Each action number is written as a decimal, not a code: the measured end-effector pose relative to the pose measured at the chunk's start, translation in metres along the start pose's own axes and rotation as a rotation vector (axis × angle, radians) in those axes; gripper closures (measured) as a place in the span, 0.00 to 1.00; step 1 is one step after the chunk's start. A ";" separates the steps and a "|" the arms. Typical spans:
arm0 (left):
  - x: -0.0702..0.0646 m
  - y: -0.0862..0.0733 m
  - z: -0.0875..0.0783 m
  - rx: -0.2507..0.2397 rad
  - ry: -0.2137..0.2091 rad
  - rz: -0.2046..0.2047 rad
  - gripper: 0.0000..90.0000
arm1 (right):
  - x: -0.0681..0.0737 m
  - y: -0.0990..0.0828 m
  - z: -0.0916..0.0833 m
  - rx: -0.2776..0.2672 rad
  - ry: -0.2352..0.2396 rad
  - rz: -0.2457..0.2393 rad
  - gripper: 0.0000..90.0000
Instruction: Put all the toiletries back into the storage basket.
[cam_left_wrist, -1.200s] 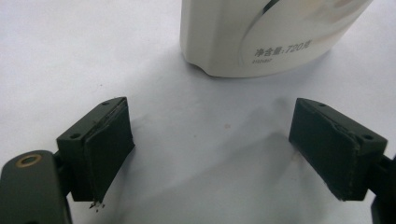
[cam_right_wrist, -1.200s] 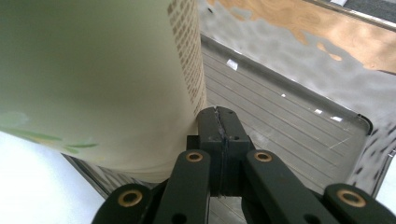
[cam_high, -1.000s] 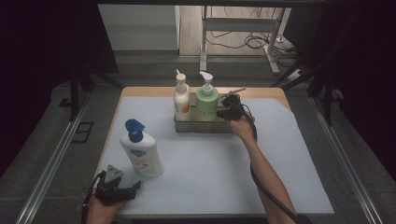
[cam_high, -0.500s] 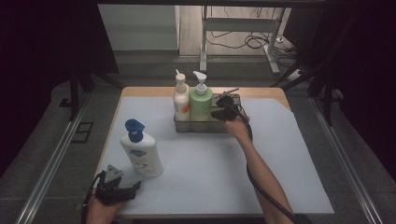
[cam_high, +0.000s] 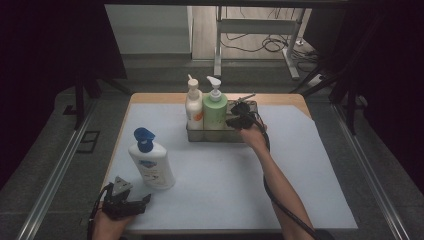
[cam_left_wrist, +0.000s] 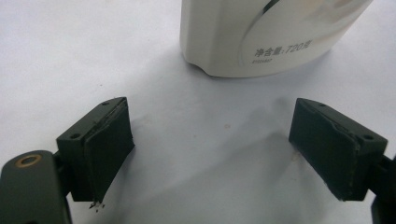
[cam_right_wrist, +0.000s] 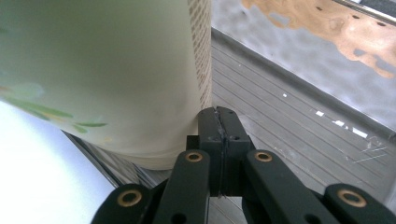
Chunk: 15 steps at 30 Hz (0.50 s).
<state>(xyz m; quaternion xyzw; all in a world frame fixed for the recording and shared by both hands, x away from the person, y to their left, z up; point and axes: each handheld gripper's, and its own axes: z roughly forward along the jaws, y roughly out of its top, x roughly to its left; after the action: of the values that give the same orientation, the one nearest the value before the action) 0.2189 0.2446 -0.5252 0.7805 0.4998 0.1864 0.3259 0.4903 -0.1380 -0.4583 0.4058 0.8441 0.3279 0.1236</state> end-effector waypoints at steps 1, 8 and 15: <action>0.000 0.000 0.000 0.000 0.000 0.000 0.14 | 0.000 0.000 0.000 -0.001 -0.003 -0.002 0.96; 0.000 0.000 0.000 -0.001 0.000 0.001 0.15 | -0.002 0.002 -0.013 -0.025 0.005 -0.010 0.89; 0.000 0.000 0.000 0.000 0.000 0.000 0.15 | 0.000 0.001 -0.031 -0.051 0.005 -0.042 0.81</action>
<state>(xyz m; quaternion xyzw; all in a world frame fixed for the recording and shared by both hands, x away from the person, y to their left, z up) 0.2189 0.2447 -0.5251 0.7806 0.4998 0.1865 0.3257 0.4763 -0.1511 -0.4345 0.3837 0.8442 0.3476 0.1388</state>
